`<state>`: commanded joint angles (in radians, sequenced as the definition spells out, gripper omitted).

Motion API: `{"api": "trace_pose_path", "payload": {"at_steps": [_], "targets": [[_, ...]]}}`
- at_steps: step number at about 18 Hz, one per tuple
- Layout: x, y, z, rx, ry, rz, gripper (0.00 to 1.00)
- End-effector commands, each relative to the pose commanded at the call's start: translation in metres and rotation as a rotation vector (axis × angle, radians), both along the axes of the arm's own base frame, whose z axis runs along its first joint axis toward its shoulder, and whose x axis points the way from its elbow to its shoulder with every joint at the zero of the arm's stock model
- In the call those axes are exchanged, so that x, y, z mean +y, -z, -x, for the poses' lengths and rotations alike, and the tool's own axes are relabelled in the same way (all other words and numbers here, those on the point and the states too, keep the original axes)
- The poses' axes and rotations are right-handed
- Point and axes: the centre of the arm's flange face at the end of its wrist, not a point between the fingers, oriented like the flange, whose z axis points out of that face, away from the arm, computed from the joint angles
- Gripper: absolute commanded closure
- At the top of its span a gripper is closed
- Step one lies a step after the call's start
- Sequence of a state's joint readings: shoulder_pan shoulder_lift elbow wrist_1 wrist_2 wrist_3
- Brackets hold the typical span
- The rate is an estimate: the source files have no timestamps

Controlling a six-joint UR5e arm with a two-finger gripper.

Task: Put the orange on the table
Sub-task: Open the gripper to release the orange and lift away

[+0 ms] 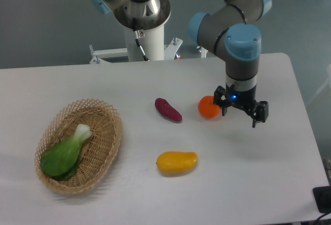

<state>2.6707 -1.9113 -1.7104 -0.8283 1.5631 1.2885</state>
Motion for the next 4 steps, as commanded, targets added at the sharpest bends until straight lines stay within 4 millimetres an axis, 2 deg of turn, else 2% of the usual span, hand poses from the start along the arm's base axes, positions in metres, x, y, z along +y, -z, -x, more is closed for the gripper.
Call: {"api": "trace_pose_path", "payload": {"at_steps": [4], "targets": [[0.0002,0.0034,-0.0026,-0.003,0.002,0.007,0.00]]}}
